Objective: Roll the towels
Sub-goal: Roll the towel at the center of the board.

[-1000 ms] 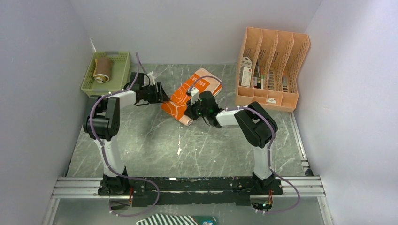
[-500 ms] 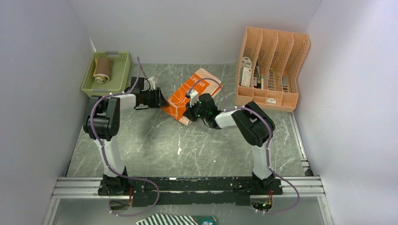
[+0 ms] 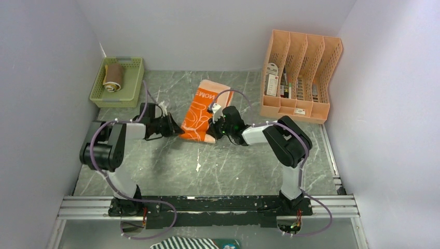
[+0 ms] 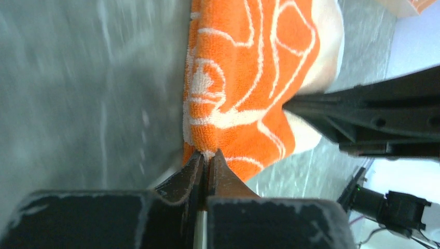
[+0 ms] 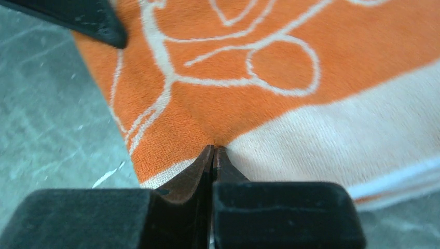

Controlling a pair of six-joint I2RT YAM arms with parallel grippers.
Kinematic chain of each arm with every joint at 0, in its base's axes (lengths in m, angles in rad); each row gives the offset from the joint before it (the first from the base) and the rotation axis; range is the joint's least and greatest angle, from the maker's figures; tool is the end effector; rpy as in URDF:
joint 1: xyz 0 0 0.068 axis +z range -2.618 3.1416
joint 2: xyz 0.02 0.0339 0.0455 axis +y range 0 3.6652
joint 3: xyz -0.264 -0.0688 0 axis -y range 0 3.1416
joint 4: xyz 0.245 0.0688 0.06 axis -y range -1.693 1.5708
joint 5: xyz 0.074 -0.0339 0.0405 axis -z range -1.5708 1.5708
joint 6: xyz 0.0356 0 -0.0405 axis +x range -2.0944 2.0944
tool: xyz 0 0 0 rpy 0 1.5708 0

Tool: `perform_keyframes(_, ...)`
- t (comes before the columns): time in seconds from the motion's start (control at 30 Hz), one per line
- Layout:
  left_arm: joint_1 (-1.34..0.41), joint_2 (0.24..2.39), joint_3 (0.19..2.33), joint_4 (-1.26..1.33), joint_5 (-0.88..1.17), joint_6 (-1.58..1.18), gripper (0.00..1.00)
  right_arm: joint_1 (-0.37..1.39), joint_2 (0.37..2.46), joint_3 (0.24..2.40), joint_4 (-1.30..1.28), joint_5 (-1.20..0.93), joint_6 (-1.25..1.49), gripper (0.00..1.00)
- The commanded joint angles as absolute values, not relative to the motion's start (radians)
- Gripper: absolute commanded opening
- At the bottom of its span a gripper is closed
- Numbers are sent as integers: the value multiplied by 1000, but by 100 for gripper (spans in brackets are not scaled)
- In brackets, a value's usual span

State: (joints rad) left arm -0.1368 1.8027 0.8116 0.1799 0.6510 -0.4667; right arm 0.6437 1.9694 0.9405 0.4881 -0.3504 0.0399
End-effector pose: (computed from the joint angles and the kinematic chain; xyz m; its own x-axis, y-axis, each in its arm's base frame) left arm 0.3295 -0.0671 0.1241 -0.8763 -0.2407 -0.4173 0.1429 0.6974 -0.7023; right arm 0.3065 0.2452 0.1225 -0.4433 -0.2858 -0.8496 -0.7820 0.5865 0.2108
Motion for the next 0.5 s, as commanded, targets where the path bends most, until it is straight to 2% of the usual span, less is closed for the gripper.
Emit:
perform_keyframes(0.0, -143, 1627, 607, 207, 606, -576, 11, 650, 1905, 822, 277, -352, -9, 0)
perform_keyframes(0.13, -142, 1466, 502, 176, 557, -616, 14, 655, 1811, 713, 314, -392, -48, 2)
perform_keyframes(0.23, -142, 1362, 477, 125, 510, -625, 19, 699, 1699, 651, 348, -346, -99, 29)
perform_keyframes(0.33, -141, 1269, 481, 53, 463, -620, 38, 772, 1581, 604, 403, -279, -194, 45)
perform_keyframes(0.4, -140, 1218, 489, 18, 436, -615, 54, 809, 1527, 576, 456, -275, -262, 49)
perform_keyframes(0.47, -137, 1180, 501, -14, 397, -609, 65, 831, 1500, 556, 498, -299, -323, 50)
